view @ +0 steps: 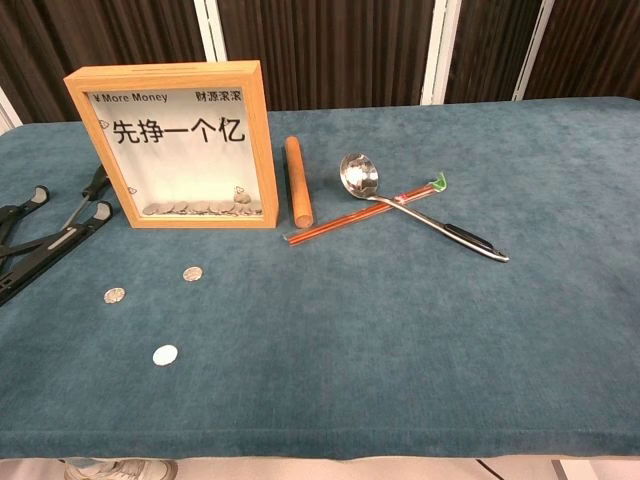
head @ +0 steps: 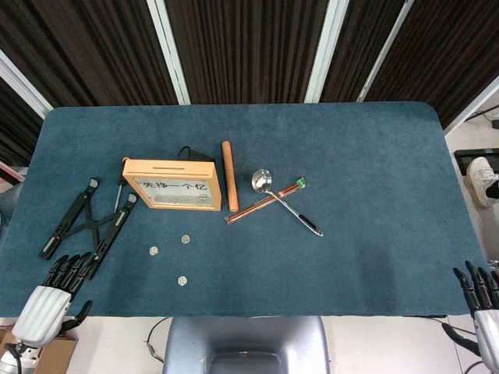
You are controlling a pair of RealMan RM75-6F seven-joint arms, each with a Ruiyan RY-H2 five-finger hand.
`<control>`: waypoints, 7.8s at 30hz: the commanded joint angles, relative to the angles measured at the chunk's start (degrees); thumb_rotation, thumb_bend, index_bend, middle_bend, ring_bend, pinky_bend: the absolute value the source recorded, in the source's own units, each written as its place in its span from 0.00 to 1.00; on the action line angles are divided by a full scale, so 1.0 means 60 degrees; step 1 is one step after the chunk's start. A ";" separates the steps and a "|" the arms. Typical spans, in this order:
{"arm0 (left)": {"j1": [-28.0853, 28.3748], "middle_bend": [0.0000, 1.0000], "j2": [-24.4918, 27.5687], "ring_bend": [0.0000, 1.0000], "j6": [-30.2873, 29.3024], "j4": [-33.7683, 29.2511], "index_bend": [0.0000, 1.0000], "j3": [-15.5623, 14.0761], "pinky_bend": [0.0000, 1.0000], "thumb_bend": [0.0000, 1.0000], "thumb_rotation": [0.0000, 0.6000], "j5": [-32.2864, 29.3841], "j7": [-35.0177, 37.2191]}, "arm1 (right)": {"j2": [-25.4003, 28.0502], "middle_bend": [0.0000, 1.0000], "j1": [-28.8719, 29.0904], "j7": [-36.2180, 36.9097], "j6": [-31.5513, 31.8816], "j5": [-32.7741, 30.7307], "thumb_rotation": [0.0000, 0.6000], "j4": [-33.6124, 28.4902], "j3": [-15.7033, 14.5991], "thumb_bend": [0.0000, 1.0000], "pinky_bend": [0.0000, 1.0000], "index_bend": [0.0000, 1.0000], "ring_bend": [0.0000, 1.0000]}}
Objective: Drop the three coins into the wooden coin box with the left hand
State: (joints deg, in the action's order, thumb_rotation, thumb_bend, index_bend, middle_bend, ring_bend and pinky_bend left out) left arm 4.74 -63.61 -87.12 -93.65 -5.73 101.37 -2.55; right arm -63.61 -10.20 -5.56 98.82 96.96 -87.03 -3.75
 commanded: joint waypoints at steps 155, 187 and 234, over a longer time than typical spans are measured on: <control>0.3077 1.00 -0.4568 1.00 0.2207 0.0584 0.62 0.3356 1.00 0.45 1.00 -0.4505 -0.3458 | 0.0399 0.00 -0.0052 0.0611 -0.0273 -0.0246 1.00 -0.0116 0.0053 0.21 0.00 0.00 0.00; 0.7693 1.00 -0.3580 1.00 0.3836 0.0547 0.64 0.5720 1.00 0.47 1.00 -0.9440 -0.5598 | 0.0788 0.00 -0.0021 0.1476 -0.0536 -0.0831 1.00 -0.0144 0.0209 0.21 0.00 0.00 0.00; 0.6935 1.00 -0.2807 1.00 0.2209 -0.2722 0.43 0.3858 1.00 0.44 1.00 -0.7550 -0.4035 | 0.0819 0.00 -0.0179 0.1632 -0.0268 -0.0661 1.00 -0.0076 0.0181 0.21 0.00 0.00 0.00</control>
State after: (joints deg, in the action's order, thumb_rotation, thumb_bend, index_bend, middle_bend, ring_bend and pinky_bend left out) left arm 49.40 -81.24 -71.00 -104.86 20.52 51.62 -29.33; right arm -58.66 -11.21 4.28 97.09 92.87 -87.51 -2.60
